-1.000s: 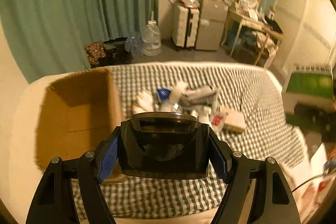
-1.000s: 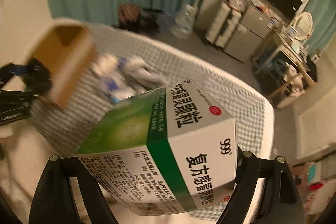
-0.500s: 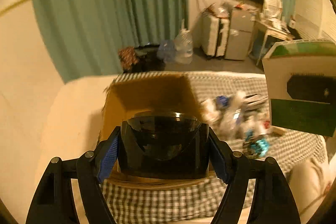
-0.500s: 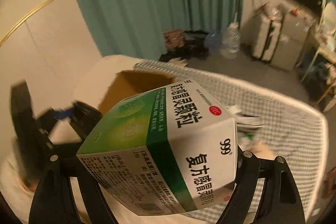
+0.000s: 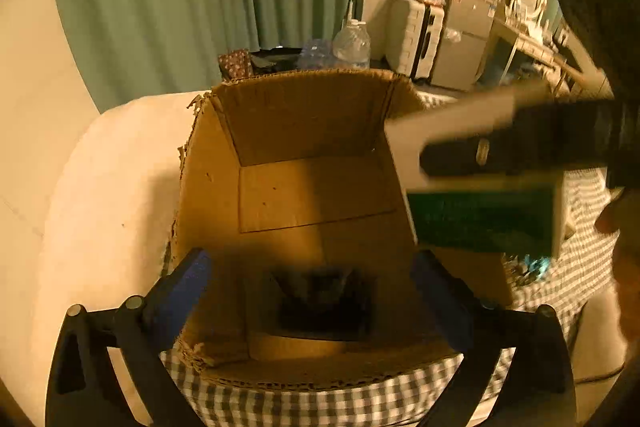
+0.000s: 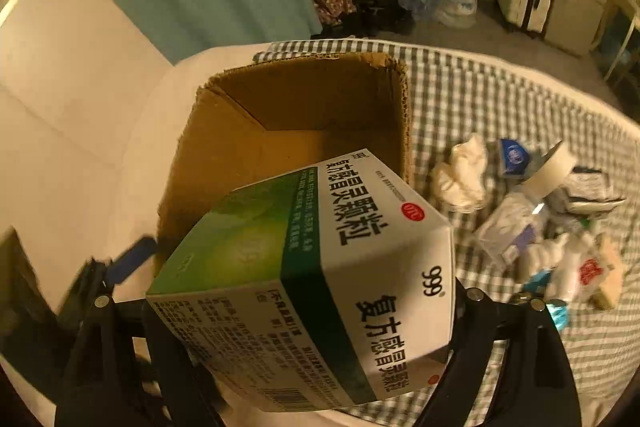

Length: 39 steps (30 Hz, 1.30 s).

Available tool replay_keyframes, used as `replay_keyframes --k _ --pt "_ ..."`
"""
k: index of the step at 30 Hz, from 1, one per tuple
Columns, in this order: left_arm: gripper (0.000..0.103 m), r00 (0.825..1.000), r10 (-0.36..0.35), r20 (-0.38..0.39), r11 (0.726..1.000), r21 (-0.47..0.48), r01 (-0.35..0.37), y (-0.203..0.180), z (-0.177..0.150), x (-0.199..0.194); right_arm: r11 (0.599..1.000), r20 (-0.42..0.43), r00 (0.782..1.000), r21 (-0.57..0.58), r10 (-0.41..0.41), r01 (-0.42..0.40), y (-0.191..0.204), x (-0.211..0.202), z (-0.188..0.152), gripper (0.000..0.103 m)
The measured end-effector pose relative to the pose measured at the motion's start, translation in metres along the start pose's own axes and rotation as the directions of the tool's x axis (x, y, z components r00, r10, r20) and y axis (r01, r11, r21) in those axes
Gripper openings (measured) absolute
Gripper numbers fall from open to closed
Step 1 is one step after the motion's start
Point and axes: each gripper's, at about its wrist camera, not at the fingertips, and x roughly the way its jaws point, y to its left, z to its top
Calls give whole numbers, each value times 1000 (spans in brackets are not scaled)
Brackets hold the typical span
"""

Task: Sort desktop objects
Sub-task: 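Release the medicine box into the cardboard box with the right gripper, then grasp the beige leaflet with the right gripper while the left gripper reaches the clear jar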

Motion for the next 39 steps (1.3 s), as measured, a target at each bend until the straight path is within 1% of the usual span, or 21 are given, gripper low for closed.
replay_keyframes --k 2,4,5,7,8,12,16,18,21,22,24,25,27,29,31,32,33,34,36,38,39 --pt "103 1000 0 -1 1000 18 0 0 -2 0 998 5 999 60 35 -35 -9 -2 6 91" --pt "103 1000 22 -11 1000 18 -22 0 -2 -1 996 10 999 75 54 -54 -5 -14 8 91" --pt "103 1000 24 -12 1000 10 -23 3 0 0 996 28 998 70 52 -54 -3 -21 9 91" --pt "103 1000 6 -9 1000 -18 -7 5 0 -7 999 63 998 38 31 -33 4 -37 11 96" --pt "103 1000 1 -9 1000 -27 -1 5 1 -10 1000 84 996 16 13 -14 8 -48 11 97" --pt "103 1000 -3 19 999 -53 4 7 7 -26 998 179 984 -54 -16 26 13 -100 10 97" --pt "103 999 8 45 999 -47 -6 -3 6 -49 992 255 966 -107 -41 70 2 -159 -3 97" --pt "103 998 -1 60 999 -48 4 -13 4 -63 984 312 946 -124 -81 126 -15 -192 -15 97" --pt "103 997 -3 83 999 -43 7 -33 2 -83 973 357 924 -125 -137 193 -47 -227 -36 97" --pt "103 995 3 97 999 -45 1 -39 0 -89 970 360 920 -122 -153 209 -56 -234 -42 97" --pt "103 989 41 141 997 -74 -31 -52 -6 -100 961 362 911 -116 -196 252 -84 -253 -56 97" --pt "103 986 56 157 995 -88 -42 -59 -11 -103 954 370 903 -113 -220 279 -101 -265 -63 97" --pt "103 987 39 155 997 -68 -29 -77 -16 -103 943 380 891 -117 -248 313 -127 -282 -74 97" --pt "103 989 27 145 1000 -19 -24 -100 -19 -98 923 399 871 -128 -288 363 -157 -296 -88 97" --pt "103 990 48 136 999 16 -51 -121 -20 -88 898 414 849 -141 -329 417 -182 -301 -101 97" --pt "103 990 68 124 997 30 -72 -133 -20 -81 877 415 833 -146 -366 458 -199 -300 -109 97" --pt "103 991 67 113 997 37 -72 -143 -20 -76 866 411 828 -153 -382 475 -210 -298 -114 97" --pt "103 994 51 94 997 48 -56 -155 -20 -67 855 402 825 -163 -398 492 -225 -293 -120 97" --pt "103 997 40 72 997 58 -44 -174 -20 -52 850 381 829 -171 -410 498 -249 -285 -130 97" --pt "103 998 37 55 997 72 -41 -191 -20 -39 864 345 852 -178 -393 470 -275 -270 -136 97" --pt "103 999 25 42 996 90 -29 -203 -18 -30 867 339 858 -182 -387 463 -283 -265 -138 97"
